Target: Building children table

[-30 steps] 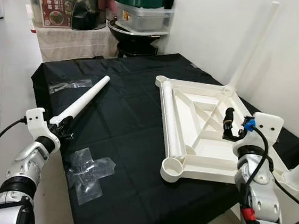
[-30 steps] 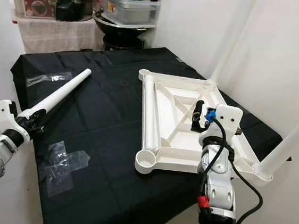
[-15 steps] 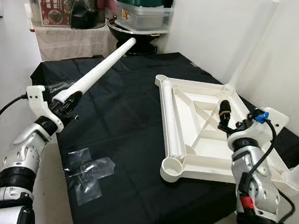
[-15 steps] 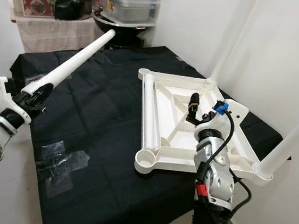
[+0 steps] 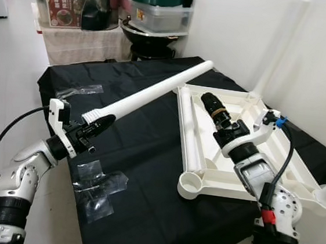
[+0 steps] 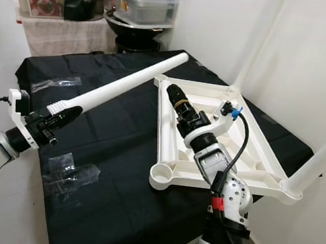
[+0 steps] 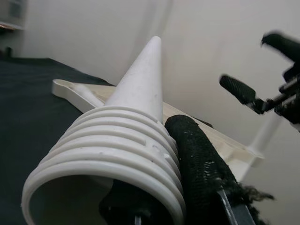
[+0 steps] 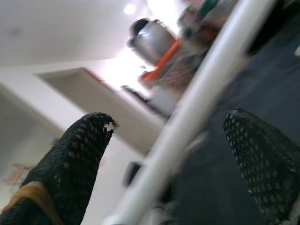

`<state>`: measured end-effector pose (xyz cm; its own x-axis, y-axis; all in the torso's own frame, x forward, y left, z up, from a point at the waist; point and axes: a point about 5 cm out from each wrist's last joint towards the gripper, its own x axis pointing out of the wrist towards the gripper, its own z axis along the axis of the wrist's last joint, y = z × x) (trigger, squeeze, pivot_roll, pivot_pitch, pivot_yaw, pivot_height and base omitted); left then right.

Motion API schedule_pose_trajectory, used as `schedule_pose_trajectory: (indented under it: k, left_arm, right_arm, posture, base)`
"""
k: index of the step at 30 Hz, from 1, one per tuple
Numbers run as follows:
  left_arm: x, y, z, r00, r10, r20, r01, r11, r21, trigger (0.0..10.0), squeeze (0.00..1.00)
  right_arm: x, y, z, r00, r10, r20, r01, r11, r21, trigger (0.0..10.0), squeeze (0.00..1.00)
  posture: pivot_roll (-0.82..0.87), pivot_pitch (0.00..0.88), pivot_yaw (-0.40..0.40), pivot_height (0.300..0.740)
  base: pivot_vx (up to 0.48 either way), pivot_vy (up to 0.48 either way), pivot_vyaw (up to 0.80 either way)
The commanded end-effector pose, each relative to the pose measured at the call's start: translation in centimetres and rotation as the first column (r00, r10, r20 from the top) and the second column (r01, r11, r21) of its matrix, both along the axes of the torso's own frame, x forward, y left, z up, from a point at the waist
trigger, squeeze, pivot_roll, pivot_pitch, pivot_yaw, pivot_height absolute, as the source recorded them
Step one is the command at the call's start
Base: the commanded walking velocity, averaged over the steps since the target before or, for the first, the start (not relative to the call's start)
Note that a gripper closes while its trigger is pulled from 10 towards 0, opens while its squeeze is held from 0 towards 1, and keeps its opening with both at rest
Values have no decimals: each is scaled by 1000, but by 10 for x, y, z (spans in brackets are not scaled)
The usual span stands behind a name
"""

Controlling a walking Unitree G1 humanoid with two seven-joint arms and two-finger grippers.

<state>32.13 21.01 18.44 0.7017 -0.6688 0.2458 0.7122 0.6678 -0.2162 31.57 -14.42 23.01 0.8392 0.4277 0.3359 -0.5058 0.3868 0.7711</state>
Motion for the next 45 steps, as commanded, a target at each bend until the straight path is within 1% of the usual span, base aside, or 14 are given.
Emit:
schedule_pose_trajectory:
  k: [1, 2, 3, 4, 5, 7, 10, 14, 16, 19, 21, 31, 42, 45]
  left_arm:
    - [-2, -6, 3, 999, -46, 15, 46, 999, -11, 10000, 0]
    - [-2, -6, 3, 999, -46, 15, 46, 999, -11, 10000, 0]
    - [-2, -8, 4, 998, -58, 13, 58, 998, -17, 10000, 0]
    - [-2, -8, 4, 998, -58, 13, 58, 998, -17, 10000, 0]
    - [-3, -10, 5, 998, -69, 10, 69, 997, -21, 10000, 0]
    - [-3, -10, 5, 998, -69, 10, 69, 997, -21, 10000, 0]
    - [-5, -17, 7, 994, -108, 8, 108, 993, -37, 10000, 0]
    - [-7, -27, 8, 989, -149, 8, 150, 988, -47, 10000, 0]
    - [-7, -27, 8, 989, -149, 8, 150, 988, -47, 10000, 0]
    - [-13, -45, 8, 976, -220, 1, 219, 974, -58, 10000, 0]
    - [-16, -50, 7, 971, -237, -1, 237, 970, -61, 10000, 0]
    - [-19, -51, 4, 967, -253, -18, 251, 966, -66, 10000, 0]
    - [-21, -57, -1, 962, -271, -43, 267, 961, -69, 10000, 0]
    - [-17, -63, -4, 955, -292, -58, 288, 955, -67, 10000, 0]
  right_arm:
    - [-10, 9, 0, 997, 74, 16, -75, 995, 67, 10000, 0]
    - [-10, 9, 0, 997, 74, 16, -75, 995, 67, 10000, 0]
    - [-15, 14, -1, 993, 114, 24, -116, 984, 132, 10000, 0]
    - [-15, 14, -1, 993, 114, 24, -116, 984, 132, 10000, 0]
    - [-19, 16, -1, 989, 143, 26, -145, 973, 180, 10000, 0]
    - [-19, 16, -1, 989, 143, 26, -145, 973, 180, 10000, 0]
    - [-20, 16, -8, 986, 169, 3, -165, 960, 226, 10000, 0]
    - [-18, 18, -16, 982, 182, -43, -169, 962, 213, 10000, 0]
    - [-18, 18, -16, 982, 182, -43, -169, 962, 213, 10000, 0]
    - [-12, 17, -27, 981, 155, -114, -133, 975, 176, 10000, 0]
    - [-10, 16, -31, 981, 132, -141, -109, 982, 156, 10000, 0]
    - [-8, 14, -38, 978, 101, -183, -75, 987, 145, 10000, 0]
    - [-3, 21, -35, 977, 118, -180, -93, 986, 138, 10000, 0]
    - [1, 37, -31, 974, 153, -166, -129, 981, 145, 10000, 0]
  posture:
    - [52, 0, -85, 740]
    - [52, 0, -85, 740]
    - [54, 0, -87, 740]
    - [54, 0, -87, 740]
    - [53, 0, -84, 740]
    - [53, 0, -84, 740]
    - [52, 0, -85, 740]
    - [54, 0, -90, 740]
    - [54, 0, -90, 740]
    - [56, 0, -91, 740]
    - [56, 0, -89, 740]
    - [58, 0, -88, 740]
    - [60, 0, -89, 740]
    - [60, 0, -84, 740]
  base:
    - [0, 0, 0]
    - [0, 0, 0]
    - [0, 0, 0]
    - [0, 0, 0]
    - [0, 0, 0]
    - [0, 0, 0]
    - [0, 0, 0]
    - [0, 0, 0]
    - [0, 0, 0]
    - [0, 0, 0]
    - [0, 0, 0]
    - [0, 0, 0]
    - [0, 0, 0]
    - [0, 0, 0]
